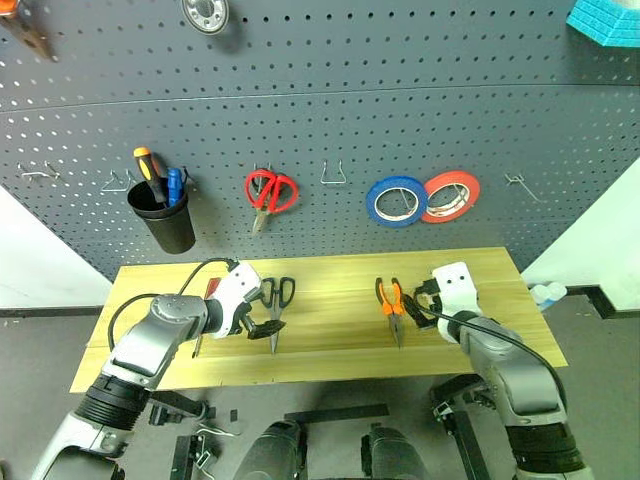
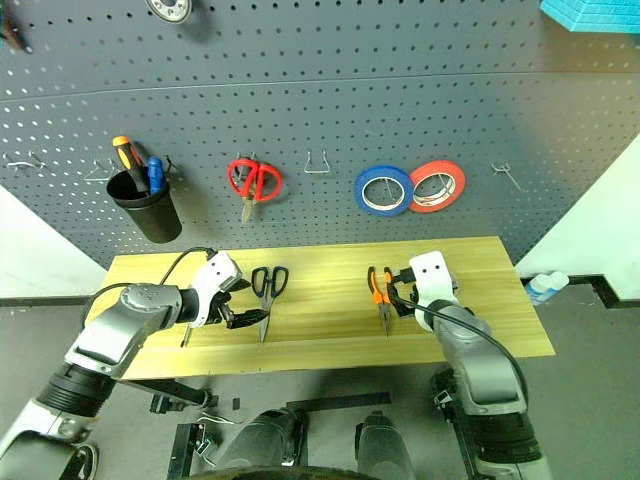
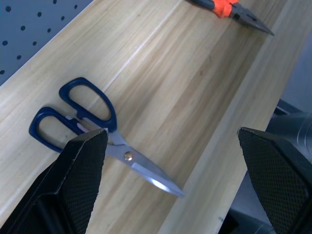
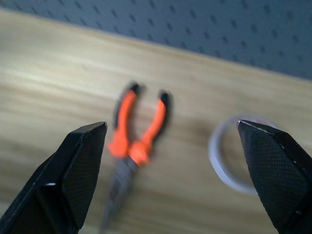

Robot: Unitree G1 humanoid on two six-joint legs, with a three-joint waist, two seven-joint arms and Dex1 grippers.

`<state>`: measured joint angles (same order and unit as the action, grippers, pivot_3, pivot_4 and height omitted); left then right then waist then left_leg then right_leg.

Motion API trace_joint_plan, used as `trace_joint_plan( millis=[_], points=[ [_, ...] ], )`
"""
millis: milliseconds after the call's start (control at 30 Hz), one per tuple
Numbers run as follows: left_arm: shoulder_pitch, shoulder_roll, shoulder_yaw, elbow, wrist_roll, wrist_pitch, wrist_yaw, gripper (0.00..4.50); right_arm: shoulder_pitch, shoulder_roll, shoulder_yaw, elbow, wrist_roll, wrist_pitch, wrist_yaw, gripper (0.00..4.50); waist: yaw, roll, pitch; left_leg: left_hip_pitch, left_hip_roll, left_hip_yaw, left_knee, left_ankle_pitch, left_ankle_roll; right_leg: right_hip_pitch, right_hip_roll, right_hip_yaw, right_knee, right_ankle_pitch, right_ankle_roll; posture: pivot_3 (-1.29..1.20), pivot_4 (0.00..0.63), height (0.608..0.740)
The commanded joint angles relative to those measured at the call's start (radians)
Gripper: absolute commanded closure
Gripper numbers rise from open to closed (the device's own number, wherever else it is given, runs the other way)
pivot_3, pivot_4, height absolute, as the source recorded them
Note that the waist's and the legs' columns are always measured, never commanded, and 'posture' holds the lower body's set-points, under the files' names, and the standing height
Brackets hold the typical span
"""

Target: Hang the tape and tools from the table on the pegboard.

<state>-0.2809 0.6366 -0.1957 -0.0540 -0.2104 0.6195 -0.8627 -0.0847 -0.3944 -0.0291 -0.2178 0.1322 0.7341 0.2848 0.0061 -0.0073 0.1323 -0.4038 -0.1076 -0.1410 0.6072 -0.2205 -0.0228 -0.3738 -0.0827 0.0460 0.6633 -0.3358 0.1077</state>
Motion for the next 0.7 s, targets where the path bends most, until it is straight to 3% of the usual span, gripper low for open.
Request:
trace_joint_plan(
  millis=[33, 300, 700],
  points=[
    [-0.004, 0.022, 0.043, -0.029, -0.022, -0.012, -0.021, 0.07, -0.017, -0.034, -0.012, 0.009, 0.031, -0.017, 0.073, 0.0, -0.005, -0.001, 0.001, 0.0, 0.0, 0.0, 0.0, 0.0, 0.0, 0.0, 0.0, 0.0, 0.0, 0.0, 0.0, 0.01, 0.146, 0.74],
    [0.03, 0.031, 0.071, -0.076, -0.058, -0.002, -0.043, 0.07, -0.091, -0.088, 0.013, 0.143, 0.022, -0.135, 0.195, 0.0, -0.019, -0.002, 0.015, -0.001, 0.0, 0.0, 0.001, 0.0, 0.0, 0.0, 0.0, 0.0, 0.0, 0.0, 0.0, 0.02, 0.154, 0.74],
    [0.063, 0.04, 0.084, -0.151, -0.087, 0.052, -0.032, 0.07, -0.202, -0.09, 0.016, 0.381, -0.043, -0.259, 0.178, 0.0, -0.018, -0.004, 0.047, -0.003, 0.0, 0.0, 0.002, 0.0, 0.0, -0.002, 0.0, 0.0, 0.001, 0.0, 0.0, 0.03, 0.207, 0.74]
  ],
)
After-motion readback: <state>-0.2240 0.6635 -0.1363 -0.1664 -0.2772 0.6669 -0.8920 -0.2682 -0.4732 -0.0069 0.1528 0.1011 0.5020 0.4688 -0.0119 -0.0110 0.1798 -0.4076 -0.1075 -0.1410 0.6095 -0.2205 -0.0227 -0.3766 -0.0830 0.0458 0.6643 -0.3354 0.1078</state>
